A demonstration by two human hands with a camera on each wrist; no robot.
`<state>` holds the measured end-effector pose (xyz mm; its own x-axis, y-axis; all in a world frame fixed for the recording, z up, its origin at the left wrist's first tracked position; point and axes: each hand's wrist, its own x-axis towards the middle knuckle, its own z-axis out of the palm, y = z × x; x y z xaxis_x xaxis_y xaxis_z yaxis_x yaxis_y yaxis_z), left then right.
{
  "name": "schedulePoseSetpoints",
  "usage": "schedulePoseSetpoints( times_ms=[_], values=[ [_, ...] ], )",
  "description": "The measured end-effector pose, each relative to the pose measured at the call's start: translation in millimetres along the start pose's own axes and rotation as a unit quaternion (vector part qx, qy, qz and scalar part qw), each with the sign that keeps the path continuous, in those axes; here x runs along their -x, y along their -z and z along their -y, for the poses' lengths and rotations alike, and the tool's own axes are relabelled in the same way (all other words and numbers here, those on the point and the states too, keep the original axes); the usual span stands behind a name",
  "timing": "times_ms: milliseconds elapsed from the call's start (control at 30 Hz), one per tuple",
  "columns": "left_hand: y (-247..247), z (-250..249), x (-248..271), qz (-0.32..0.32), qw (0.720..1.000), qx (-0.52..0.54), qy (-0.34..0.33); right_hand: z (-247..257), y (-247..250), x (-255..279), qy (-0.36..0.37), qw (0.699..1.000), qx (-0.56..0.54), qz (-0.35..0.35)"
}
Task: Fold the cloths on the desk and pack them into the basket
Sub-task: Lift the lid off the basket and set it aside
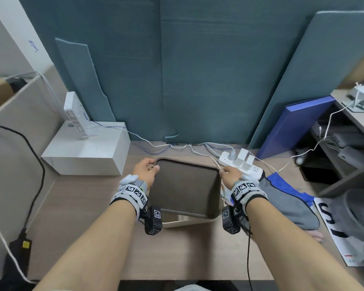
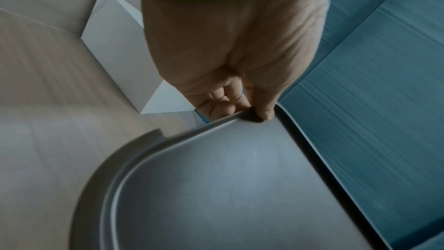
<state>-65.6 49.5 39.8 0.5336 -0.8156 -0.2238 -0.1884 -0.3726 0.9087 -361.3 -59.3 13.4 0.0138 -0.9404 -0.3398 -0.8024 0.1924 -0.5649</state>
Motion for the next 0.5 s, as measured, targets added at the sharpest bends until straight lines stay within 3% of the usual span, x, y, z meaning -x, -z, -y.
schedulePoseSetpoints(
  times_ms=[100,167,333,400,500],
  values=[
    [8,-20,1,0.013,0.999,0.031,-0.028,24,22,5,-0.03,0.997,-0.067,0.03],
    [11,-32,3,0.021,0.998,0.047,-0.04,36,34,10,-0.052,0.99,-0.133,0.015],
    [16,-47,7,0.014,0.995,0.058,-0.081,59,55,27,-0.072,0.942,-0.322,0.068],
    [17,-49,10,0.005,0.996,0.038,-0.081,62,55,31,-0.051,0.933,-0.347,0.077],
    [17,-39,12,0.033,0.997,0.024,-0.062,54,44,24,-0.03,0.951,-0.3,0.062]
  ],
)
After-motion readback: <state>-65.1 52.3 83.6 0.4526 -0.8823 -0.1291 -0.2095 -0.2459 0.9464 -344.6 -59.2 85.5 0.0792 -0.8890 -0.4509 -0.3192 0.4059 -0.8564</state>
